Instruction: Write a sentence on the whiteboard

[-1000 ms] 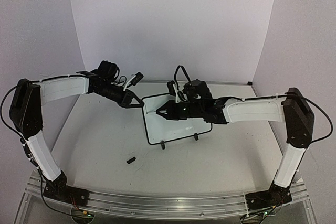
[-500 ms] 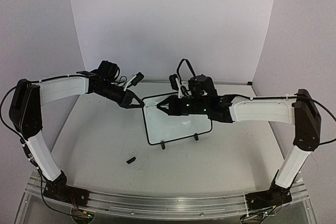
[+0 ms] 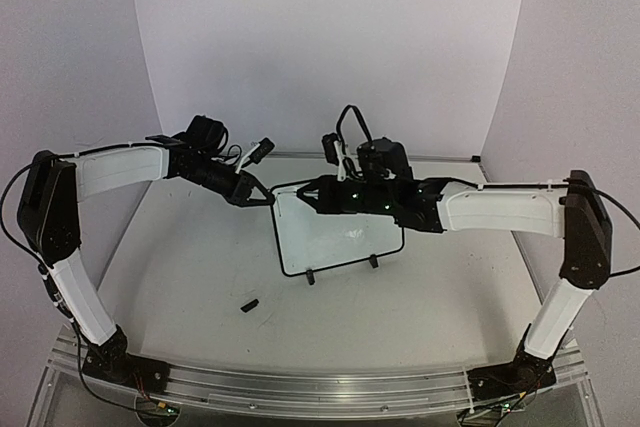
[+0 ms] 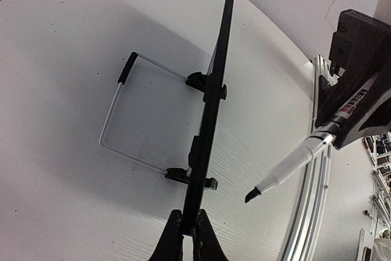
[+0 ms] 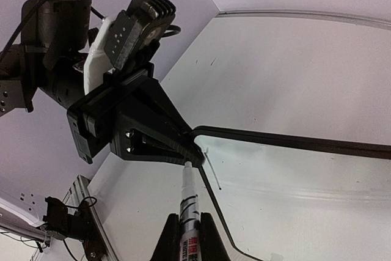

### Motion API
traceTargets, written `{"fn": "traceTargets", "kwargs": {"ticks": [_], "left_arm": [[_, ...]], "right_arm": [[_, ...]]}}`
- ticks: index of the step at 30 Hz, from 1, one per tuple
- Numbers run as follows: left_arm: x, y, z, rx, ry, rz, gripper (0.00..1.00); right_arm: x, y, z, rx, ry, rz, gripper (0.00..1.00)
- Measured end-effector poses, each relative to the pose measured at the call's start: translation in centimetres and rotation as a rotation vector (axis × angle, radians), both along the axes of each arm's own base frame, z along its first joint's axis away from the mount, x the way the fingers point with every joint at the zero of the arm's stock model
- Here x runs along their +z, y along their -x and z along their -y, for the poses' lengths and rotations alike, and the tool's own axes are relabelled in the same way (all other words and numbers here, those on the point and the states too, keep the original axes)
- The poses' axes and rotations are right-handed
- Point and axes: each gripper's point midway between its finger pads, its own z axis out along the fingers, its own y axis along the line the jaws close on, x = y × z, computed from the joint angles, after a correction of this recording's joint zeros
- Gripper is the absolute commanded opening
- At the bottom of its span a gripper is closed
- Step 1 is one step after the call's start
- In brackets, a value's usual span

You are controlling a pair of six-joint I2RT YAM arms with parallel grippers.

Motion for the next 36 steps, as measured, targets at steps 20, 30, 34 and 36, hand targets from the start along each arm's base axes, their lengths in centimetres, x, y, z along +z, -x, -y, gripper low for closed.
{"fn": "traceTargets", "kwargs": {"ticks": [20, 30, 34, 36], "left_arm": [[0.0, 0.1, 0.2, -0.008, -0.003, 0.008, 0.00], [-0.1, 0.0, 0.1, -0.003, -0.007, 0.011, 0.00], [-0.1, 0.0, 0.1, -0.003, -0.007, 0.011, 0.00], [-0.1, 0.0, 0.1, -0.004, -0.007, 0.011, 0.00]], "right_arm": [[-1.2, -1.3, -0.5, -0.038, 0.022, -0.004, 0.00], [-1.7, -1.4, 0.4, -0.105, 0.038, 0.001, 0.00], [-1.5, -1.5, 1.4, -0.139, 0.046, 0.011, 0.00], [-1.4, -1.5, 1.5, -0.145, 0.046, 0.013, 0.00]]}}
